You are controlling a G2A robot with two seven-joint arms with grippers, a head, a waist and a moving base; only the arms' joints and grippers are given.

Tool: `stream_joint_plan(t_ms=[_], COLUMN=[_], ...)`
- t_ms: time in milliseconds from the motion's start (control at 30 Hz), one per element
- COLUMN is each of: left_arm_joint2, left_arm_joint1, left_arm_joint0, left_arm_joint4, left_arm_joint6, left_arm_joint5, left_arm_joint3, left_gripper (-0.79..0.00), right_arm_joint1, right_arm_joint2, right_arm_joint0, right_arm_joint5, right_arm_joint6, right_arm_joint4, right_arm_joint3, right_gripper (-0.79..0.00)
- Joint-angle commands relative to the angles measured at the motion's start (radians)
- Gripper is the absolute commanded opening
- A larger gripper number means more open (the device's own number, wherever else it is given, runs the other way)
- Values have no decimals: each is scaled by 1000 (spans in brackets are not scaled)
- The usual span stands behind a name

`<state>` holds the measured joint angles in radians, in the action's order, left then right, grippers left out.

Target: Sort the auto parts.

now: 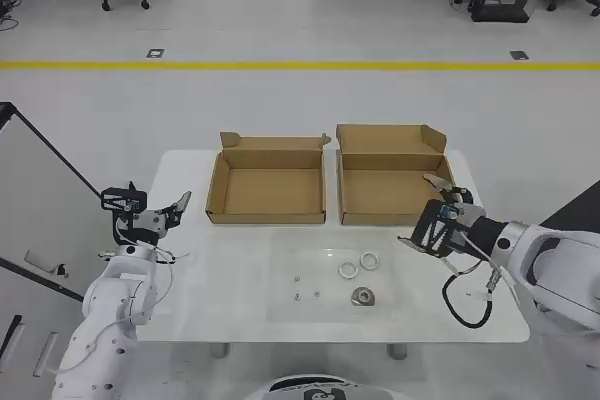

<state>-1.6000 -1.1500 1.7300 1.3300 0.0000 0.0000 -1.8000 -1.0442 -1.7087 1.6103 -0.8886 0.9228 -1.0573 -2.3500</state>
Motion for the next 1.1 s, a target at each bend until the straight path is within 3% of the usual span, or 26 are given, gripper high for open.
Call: stream_joint_plan(t_ms=[0,500,933,1067], left_arm_joint2=[0,0,0,0], left_arm_joint1=[0,0,0,0], left_arm_joint0=[0,0,0,0], left_arm_joint4=[0,0,0,0], left_arm_joint6=[0,0,0,0], left_arm_joint5=[0,0,0,0], left_arm_joint3=[0,0,0,0], left_gripper=[0,0,0,0], right_arm_joint1=[11,170,170,177], right_arm_joint2=[54,383,383,415], right_arm_joint0=[-29,-141,-141,-130], right_arm_joint5=[32,234,234,238], right_arm_joint6=[41,242,242,246], right_arm_joint4=[11,81,81,9], right_arm_joint3=[0,25,25,0], right_gripper=[0,0,0,0])
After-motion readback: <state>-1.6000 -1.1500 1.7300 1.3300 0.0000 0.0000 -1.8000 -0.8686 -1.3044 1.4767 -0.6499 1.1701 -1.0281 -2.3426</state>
